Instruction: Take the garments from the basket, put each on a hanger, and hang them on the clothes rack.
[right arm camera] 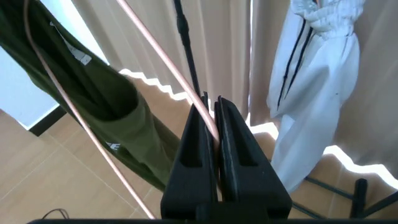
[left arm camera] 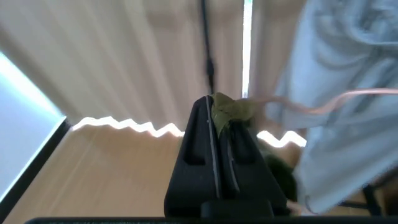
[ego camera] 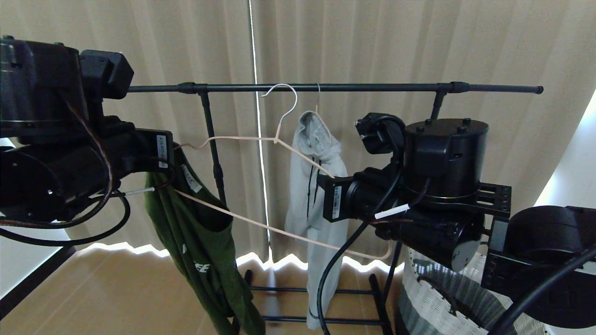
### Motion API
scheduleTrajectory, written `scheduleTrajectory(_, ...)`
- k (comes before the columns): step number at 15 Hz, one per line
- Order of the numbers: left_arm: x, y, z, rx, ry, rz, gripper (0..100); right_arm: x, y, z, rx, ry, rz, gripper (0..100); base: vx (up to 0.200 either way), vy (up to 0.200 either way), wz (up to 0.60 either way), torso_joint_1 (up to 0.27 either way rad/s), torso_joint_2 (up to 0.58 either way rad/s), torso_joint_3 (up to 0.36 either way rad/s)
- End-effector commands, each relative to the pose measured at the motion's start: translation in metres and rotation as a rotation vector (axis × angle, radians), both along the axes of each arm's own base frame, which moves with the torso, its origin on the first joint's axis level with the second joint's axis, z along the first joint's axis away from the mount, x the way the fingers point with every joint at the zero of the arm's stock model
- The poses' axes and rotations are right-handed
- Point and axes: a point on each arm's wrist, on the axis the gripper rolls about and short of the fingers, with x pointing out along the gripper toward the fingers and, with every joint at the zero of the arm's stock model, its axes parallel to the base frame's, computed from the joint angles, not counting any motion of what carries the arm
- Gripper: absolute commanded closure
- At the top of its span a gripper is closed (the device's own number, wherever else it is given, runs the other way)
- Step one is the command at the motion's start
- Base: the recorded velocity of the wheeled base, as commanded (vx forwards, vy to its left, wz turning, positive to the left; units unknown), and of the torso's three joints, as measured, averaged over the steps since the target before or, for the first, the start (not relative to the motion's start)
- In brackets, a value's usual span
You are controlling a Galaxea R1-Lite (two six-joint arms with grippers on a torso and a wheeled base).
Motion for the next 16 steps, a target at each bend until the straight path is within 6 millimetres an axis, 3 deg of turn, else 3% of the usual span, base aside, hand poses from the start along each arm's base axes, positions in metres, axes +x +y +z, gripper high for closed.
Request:
scheduleTrajectory(1, 0.002, -0.003, 0.002, -0.001, -0.004, -0.009, 100, -0.004, 0.0, 0.001, 0.002, -0.002, 0.011, 100, 0.0, 0.0, 0.0, 0.0, 0.0, 0.0)
scheduleTrajectory(6, 0.013, -0.012, 0.002, -0.004, -0.004, -0.024, 100, -0.014, 0.01, -0.004, 0.006, 0.021, 0.057, 100, 0.0, 0.0, 0.0, 0.0, 0.0, 0.0)
scheduleTrajectory(16, -0.013, -0.038, 0.013, -0.03, -0.037, -0.153, 100, 0.005, 0.036, -0.014, 0.0, 0.026, 0.063, 100, 0.0, 0.0, 0.0, 0.0, 0.0, 0.0)
